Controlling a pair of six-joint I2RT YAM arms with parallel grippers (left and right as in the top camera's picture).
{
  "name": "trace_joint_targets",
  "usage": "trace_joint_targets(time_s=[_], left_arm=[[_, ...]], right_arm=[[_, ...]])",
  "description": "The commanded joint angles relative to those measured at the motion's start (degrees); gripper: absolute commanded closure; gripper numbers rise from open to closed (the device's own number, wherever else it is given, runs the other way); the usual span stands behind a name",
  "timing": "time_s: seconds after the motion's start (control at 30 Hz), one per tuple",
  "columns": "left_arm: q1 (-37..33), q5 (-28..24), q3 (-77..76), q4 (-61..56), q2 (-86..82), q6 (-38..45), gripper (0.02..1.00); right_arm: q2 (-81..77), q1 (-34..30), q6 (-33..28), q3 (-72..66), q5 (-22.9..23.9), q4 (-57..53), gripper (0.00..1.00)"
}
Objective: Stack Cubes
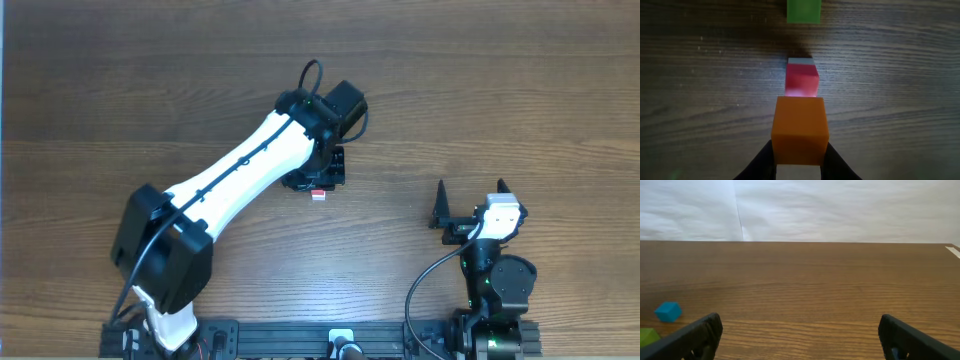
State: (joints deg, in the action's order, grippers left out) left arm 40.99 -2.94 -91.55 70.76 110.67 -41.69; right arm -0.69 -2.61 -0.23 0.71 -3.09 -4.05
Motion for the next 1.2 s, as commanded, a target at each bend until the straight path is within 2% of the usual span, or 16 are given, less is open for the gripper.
trace_joint_targets(time_s=[0.03,1.2], left_arm=[[-0.4,0.7,-0.7,-0.8,2.4,2.3,0.978],[-0.4,-0.7,-0.7,-1.3,5.4,2.8,0.980]], right_arm=[[0.4,-0.3,-0.1,-0.4,-0.3,0.0,0.007],[0.4,-0.3,-0.1,-0.4,-0.3,0.0,0.007]])
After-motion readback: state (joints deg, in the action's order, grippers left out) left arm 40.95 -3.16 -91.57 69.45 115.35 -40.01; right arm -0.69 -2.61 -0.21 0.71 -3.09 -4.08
